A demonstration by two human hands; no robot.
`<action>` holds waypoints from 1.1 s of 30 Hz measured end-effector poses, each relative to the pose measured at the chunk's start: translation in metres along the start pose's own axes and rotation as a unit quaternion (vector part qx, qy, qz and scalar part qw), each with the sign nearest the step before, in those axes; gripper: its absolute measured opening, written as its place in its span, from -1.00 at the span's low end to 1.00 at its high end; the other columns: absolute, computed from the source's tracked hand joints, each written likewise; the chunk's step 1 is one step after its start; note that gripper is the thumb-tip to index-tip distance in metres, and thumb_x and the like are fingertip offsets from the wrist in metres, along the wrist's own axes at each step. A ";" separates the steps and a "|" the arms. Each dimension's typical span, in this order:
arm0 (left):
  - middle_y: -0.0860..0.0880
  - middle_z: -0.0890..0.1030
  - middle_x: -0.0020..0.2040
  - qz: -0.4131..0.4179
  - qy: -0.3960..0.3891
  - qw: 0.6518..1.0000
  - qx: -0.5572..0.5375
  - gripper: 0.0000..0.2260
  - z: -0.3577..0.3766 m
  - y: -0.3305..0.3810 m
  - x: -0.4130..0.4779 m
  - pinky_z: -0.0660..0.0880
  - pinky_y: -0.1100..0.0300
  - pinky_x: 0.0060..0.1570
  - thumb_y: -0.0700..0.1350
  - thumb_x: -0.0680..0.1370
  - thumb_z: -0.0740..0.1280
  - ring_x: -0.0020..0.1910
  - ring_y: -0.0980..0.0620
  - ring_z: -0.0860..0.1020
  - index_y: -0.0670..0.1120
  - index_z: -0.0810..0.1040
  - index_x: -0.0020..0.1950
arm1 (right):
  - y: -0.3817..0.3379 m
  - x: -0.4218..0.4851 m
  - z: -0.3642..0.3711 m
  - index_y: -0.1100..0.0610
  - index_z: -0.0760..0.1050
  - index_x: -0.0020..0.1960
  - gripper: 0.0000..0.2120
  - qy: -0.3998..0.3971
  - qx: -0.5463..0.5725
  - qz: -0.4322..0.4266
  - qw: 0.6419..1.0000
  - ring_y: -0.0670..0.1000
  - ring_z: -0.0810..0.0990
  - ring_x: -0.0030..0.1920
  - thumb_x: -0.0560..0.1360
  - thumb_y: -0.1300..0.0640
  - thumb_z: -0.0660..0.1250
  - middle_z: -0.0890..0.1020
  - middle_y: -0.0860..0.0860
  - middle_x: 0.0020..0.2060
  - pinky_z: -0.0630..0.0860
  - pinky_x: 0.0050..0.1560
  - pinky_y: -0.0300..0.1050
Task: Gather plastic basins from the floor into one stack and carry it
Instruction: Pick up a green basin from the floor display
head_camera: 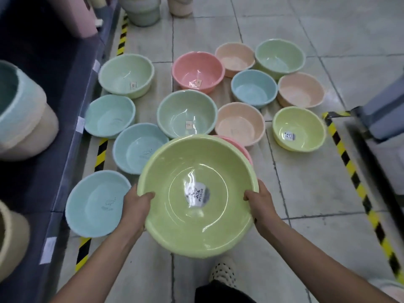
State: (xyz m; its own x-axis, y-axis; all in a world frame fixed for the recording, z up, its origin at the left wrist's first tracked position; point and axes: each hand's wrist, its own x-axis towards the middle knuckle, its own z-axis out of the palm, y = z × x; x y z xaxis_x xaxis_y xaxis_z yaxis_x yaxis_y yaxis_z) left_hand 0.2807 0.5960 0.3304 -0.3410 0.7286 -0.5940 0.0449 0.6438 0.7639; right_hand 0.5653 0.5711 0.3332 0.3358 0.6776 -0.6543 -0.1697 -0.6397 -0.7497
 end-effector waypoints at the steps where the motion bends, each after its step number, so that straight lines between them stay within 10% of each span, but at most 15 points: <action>1: -0.08 0.67 0.02 -0.001 -0.009 1.000 0.007 -0.68 0.005 0.022 -0.016 0.60 -0.21 0.01 -0.27 0.49 0.31 -0.03 -0.16 0.65 0.03 0.58 0.18 | -0.016 -0.013 -0.013 0.01 0.44 0.29 -0.51 0.009 -0.001 0.012 1.000 0.11 0.63 -0.11 0.45 0.40 0.16 0.63 0.08 -0.03 0.56 -0.24 -0.08; 16: -0.07 0.68 -0.02 -0.027 -0.093 0.995 0.017 -0.64 0.156 0.272 -0.155 0.61 -0.05 0.01 -0.37 0.51 0.29 -0.07 -0.11 0.66 0.01 0.56 0.18 | -0.257 -0.073 -0.192 0.02 0.44 0.27 -0.56 0.076 -0.009 0.044 0.996 0.15 0.63 -0.06 0.50 0.39 0.16 0.63 0.10 -0.02 0.60 -0.17 0.00; 33: -0.06 0.56 -0.05 -0.104 -0.133 0.983 0.073 -0.66 0.476 0.346 -0.023 0.56 0.05 -0.16 -0.33 0.53 0.28 -0.10 -0.07 0.58 -0.08 0.37 0.25 | -0.383 0.223 -0.348 0.02 0.39 0.18 -0.65 0.082 -0.096 0.076 0.989 0.07 0.56 -0.15 0.53 0.39 0.16 0.57 0.03 -0.12 0.55 -0.14 -0.02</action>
State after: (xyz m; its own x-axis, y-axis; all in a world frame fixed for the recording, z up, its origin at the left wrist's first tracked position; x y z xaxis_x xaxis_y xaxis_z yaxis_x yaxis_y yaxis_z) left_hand 0.7507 0.9133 0.4879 -0.1007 0.5999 -0.7937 0.1400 0.7984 0.5857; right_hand 1.0279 0.8411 0.5097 0.4675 0.5104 -0.7218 -0.0552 -0.7980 -0.6001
